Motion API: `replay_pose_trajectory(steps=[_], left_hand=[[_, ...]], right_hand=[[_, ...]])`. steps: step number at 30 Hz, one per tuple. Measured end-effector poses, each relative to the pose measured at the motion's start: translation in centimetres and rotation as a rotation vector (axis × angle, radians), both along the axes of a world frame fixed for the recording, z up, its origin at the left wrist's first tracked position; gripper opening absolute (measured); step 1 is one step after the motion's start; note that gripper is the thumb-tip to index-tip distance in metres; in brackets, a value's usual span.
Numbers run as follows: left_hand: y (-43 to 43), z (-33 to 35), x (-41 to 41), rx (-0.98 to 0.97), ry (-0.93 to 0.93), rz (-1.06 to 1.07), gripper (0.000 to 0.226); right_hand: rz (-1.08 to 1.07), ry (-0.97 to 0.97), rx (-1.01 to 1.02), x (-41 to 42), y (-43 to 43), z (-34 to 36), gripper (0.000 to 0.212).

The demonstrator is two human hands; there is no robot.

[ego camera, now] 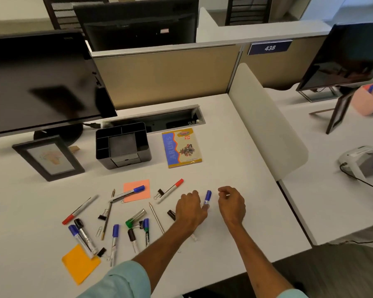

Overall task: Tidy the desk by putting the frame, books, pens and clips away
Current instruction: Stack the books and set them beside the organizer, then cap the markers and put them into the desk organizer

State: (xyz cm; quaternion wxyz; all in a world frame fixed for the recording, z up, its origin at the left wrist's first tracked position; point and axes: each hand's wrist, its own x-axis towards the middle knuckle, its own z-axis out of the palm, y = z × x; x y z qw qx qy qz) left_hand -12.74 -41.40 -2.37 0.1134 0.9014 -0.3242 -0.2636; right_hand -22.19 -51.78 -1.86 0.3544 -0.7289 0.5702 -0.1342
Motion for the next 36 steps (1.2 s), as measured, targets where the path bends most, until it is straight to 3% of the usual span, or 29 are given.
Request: replay_pose_trajectory(steps=[4, 12, 15, 18, 25, 31, 36], left_hand=[[-0.9, -0.3, -0.9, 0.057, -0.015, -0.023, 0.055], [-1.0, -0.3, -1.5, 0.039, 0.051, 0.039, 0.036], [-0.6, 0.1, -1.3, -0.033, 0.04, 0.073, 0.032], [0.5, 0.7, -0.7, -0.118, 0.015, 0.118, 0.031], [5.1, 2.1, 3.7, -0.261, -0.03, 0.221, 0.028], [9.7, 3.7, 8.8, -0.348, -0.04, 0.291, 0.029], [12.8, 3.9, 11.8, -0.378, -0.091, 0.293, 0.024]], right_hand=[[0.05, 0.048, 0.039, -1.3, -0.1, -0.7, 0.017], [0.109, 0.075, 0.101, -1.3, -0.8, -0.4, 0.02], [0.168, 0.014, 0.153, -0.7, -0.9, 0.2, 0.015], [0.276, -0.061, 0.217, 1.0, -0.4, 1.1, 0.024], [0.469, -0.189, 0.214, 6.5, 2.6, 3.3, 0.023], [0.573, -0.192, 0.093, 12.7, 6.5, 4.8, 0.019], [0.492, -0.241, -0.068, 18.3, 7.7, 6.4, 0.014]])
